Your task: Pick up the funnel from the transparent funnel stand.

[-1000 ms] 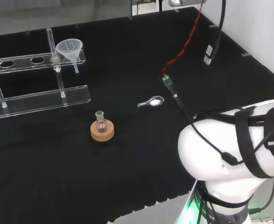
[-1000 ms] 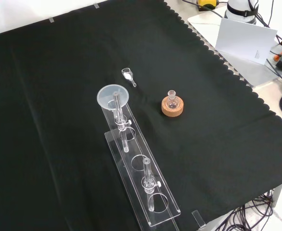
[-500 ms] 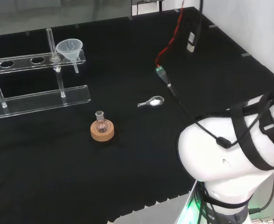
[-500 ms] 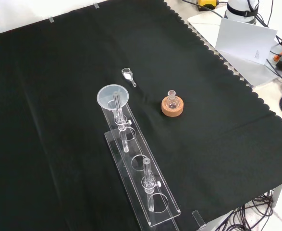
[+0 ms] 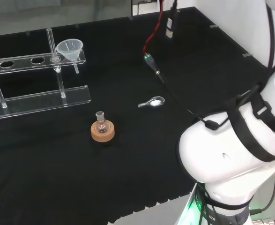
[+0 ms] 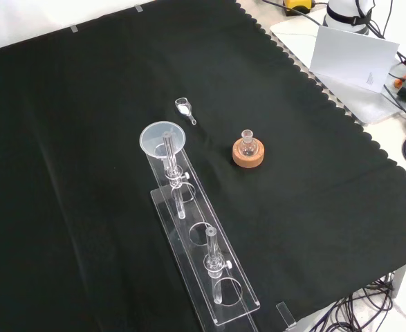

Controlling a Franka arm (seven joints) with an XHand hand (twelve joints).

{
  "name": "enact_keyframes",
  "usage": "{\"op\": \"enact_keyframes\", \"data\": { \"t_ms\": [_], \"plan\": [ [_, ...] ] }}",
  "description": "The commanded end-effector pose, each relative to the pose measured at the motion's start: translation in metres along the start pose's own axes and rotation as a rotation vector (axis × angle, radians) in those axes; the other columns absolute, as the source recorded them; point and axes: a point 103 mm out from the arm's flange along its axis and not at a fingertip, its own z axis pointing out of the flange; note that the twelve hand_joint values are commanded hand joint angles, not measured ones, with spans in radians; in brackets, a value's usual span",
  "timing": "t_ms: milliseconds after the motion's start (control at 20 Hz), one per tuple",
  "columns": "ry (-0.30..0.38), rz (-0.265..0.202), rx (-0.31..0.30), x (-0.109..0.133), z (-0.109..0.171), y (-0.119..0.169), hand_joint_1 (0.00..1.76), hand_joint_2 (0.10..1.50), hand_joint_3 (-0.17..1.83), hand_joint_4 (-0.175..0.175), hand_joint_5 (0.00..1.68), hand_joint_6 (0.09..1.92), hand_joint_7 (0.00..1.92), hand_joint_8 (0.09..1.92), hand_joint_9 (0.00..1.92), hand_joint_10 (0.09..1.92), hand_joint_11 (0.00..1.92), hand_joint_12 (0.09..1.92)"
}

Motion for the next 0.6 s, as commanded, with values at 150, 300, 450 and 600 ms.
{"op": "enact_keyframes", "data": {
  "t_ms": [150, 300, 450, 600],
  "plan": [
    [0.035, -0.082, 0.027, 0.011, 0.012, 0.037, 0.22, 0.65, 0.14, 0.084, 0.00, 0.09, 0.00, 0.09, 0.00, 0.09, 0.00, 0.09],
    [0.054, -0.128, 0.036, 0.008, 0.021, 0.049, 0.22, 0.65, 0.14, 0.084, 0.00, 0.09, 0.00, 0.09, 0.00, 0.09, 0.00, 0.09],
    [0.076, -0.158, 0.040, 0.004, 0.031, 0.063, 0.22, 0.65, 0.14, 0.084, 0.00, 0.09, 0.00, 0.09, 0.00, 0.09, 0.00, 0.09],
    [0.101, -0.190, 0.075, 0.001, 0.042, 0.076, 0.23, 0.65, 0.14, 0.084, 0.00, 0.09, 0.00, 0.09, 0.00, 0.09, 0.00, 0.09]
  ]
}}
